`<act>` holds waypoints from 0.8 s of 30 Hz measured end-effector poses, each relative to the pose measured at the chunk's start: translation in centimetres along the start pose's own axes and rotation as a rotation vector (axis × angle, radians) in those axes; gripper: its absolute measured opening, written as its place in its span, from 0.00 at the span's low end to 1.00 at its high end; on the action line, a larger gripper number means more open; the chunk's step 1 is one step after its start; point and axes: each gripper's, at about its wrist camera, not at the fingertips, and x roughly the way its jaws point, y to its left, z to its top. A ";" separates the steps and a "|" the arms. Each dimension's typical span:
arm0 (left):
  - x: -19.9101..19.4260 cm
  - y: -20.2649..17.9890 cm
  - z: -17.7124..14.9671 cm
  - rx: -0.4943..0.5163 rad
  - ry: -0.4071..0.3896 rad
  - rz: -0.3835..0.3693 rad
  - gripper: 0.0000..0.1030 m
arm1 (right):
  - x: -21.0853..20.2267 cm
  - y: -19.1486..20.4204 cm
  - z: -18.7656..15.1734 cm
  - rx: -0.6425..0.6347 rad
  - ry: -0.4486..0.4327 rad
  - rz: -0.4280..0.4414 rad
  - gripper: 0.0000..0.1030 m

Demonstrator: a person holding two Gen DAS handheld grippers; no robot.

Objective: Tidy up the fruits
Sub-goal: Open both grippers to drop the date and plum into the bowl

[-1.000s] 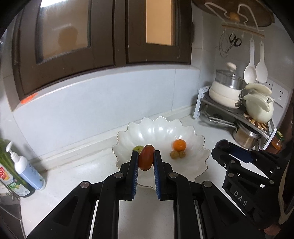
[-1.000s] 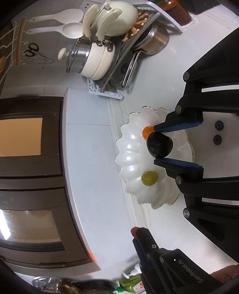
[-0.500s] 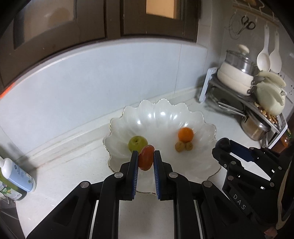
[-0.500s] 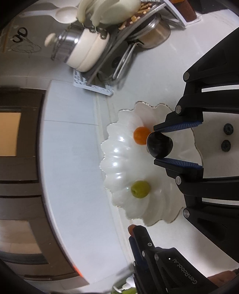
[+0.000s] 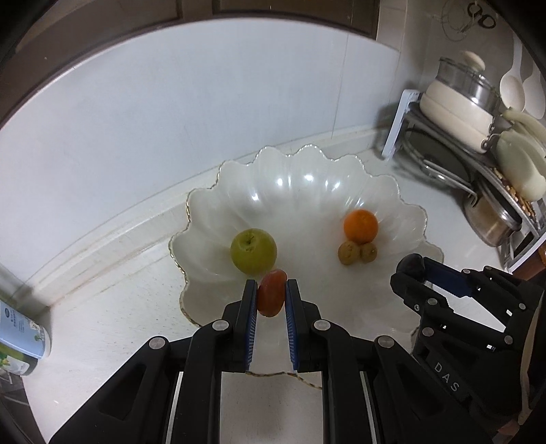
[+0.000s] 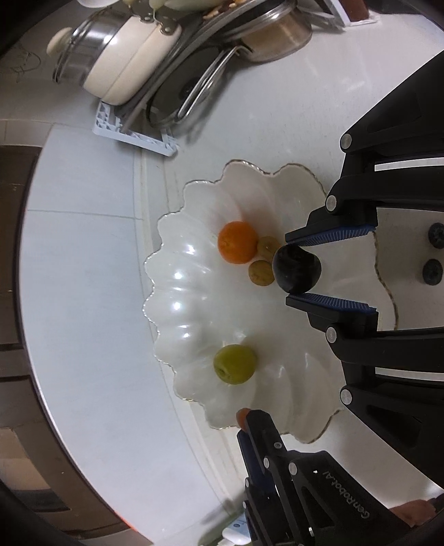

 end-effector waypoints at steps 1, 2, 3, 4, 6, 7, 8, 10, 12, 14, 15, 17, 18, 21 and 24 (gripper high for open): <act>0.3 0.0 0.1 0.001 0.007 0.003 0.17 | 0.2 0.0 0.1 0.001 0.005 0.002 0.29; 0.5 0.1 0.1 0.004 0.013 0.003 0.17 | 0.4 -0.1 0.1 0.002 0.010 0.005 0.29; 0.7 0.1 0.1 0.007 0.020 0.005 0.17 | 0.6 -0.1 0.1 0.003 0.016 0.009 0.29; 0.9 0.1 0.1 0.009 0.026 0.006 0.17 | 0.8 -0.1 0.2 0.002 0.022 0.012 0.29; 1.2 0.1 0.1 0.015 0.038 0.009 0.17 | 1.0 -0.1 0.2 -0.002 0.028 0.015 0.29; 1.3 0.2 0.2 0.017 0.039 0.010 0.17 | 1.1 -0.1 0.3 -0.002 0.030 0.016 0.30; 1.4 0.2 0.1 0.019 0.044 0.016 0.19 | 1.2 -0.1 0.3 -0.002 0.033 0.019 0.30; 1.5 0.3 0.1 0.016 0.056 0.014 0.28 | 1.3 -0.1 0.4 -0.004 0.040 0.028 0.30; 1.3 0.6 0.1 0.014 0.047 0.024 0.35 | 1.3 0.0 0.5 -0.004 0.042 0.031 0.35; 1.0 0.5 0.1 0.028 0.037 0.044 0.37 | 1.1 0.0 0.5 -0.006 0.034 0.027 0.42; 0.8 0.6 0.0 0.034 0.034 0.051 0.40 | 0.8 0.0 0.5 -0.007 0.025 0.022 0.42; 0.3 0.8 0.0 0.032 0.024 0.058 0.43 | 0.5 0.1 0.5 -0.011 0.020 0.018 0.42; 0.1 0.9 0.0 0.033 0.019 0.062 0.43 | 0.2 0.0 0.5 -0.010 0.015 0.018 0.42; -0.8 1.2 -0.1 0.028 0.005 0.067 0.44 | -0.7 0.0 0.3 -0.008 0.000 0.013 0.43; -2.0 1.5 -0.3 0.019 -0.015 0.077 0.48 | -1.9 0.0 0.1 -0.015 -0.023 0.000 0.43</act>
